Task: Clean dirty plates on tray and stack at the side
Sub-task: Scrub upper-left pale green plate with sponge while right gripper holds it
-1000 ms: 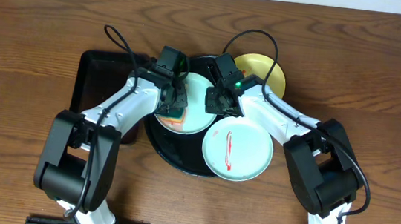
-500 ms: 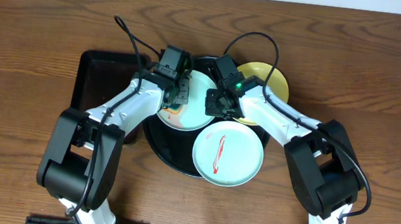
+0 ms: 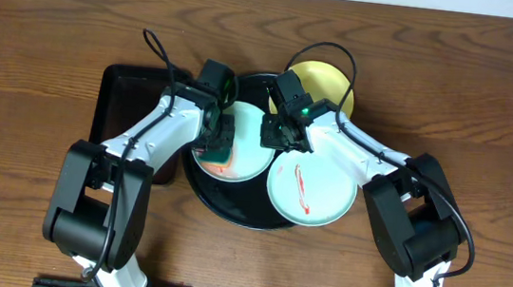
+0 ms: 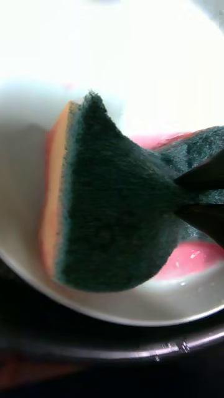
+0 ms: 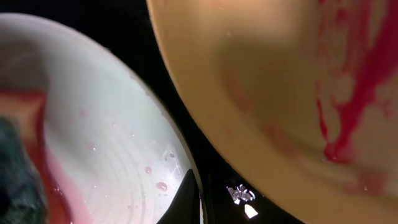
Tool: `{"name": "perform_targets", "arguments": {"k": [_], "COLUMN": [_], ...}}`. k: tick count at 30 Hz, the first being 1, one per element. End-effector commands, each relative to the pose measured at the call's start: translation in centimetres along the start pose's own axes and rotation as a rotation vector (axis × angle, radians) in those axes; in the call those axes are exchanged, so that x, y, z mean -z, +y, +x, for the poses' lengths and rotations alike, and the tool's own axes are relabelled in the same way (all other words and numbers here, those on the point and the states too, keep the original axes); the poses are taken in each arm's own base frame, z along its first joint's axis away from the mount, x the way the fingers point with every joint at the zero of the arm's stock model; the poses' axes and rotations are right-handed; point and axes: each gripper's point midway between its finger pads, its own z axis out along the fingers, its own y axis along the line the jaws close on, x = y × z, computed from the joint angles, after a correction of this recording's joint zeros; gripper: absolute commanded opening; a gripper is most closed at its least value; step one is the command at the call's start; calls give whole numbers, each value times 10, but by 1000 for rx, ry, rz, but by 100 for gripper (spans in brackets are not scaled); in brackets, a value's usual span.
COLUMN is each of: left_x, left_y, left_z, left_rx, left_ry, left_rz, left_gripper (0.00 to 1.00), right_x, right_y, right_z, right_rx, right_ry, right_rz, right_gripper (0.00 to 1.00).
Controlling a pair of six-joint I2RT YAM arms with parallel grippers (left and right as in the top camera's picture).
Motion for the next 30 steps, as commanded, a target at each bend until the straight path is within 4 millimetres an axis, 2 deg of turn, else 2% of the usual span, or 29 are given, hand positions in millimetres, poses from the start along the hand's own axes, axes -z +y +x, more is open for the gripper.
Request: {"name": "perform_targets", "arguments": {"k": [1,6,11,15,20,27,30], "left_x": [-12,-1,35,59,69,81,81], "left_y": [-16,-9,4,4,7,5,5], "left_z": [36,16,-14,-24,-29,-58,-56], "left_rx": [2,1,22,68,159,179,179], "left_ry": [146,86,-15,-59,-105,-221,-211], "left_rz": [99,41,-72,-88,-102,-99,-103], "left_gripper": [8,7,8,8,7,7,8], "right_x": [-22,-22,-22,-22,-22,-22,-22], "right_y": [-6,-7,-9,-10,-10,-8,-9], "right_z": [42,45,47,48,48,45,46], "right_rx": [10,16,25,25,25,27,27], "right_ry": [129,138,148,150,148,139,141], "right_rz": [26,29,36,41,41,34,36], "right_gripper": [1,1,1,1,1,1,1]}}
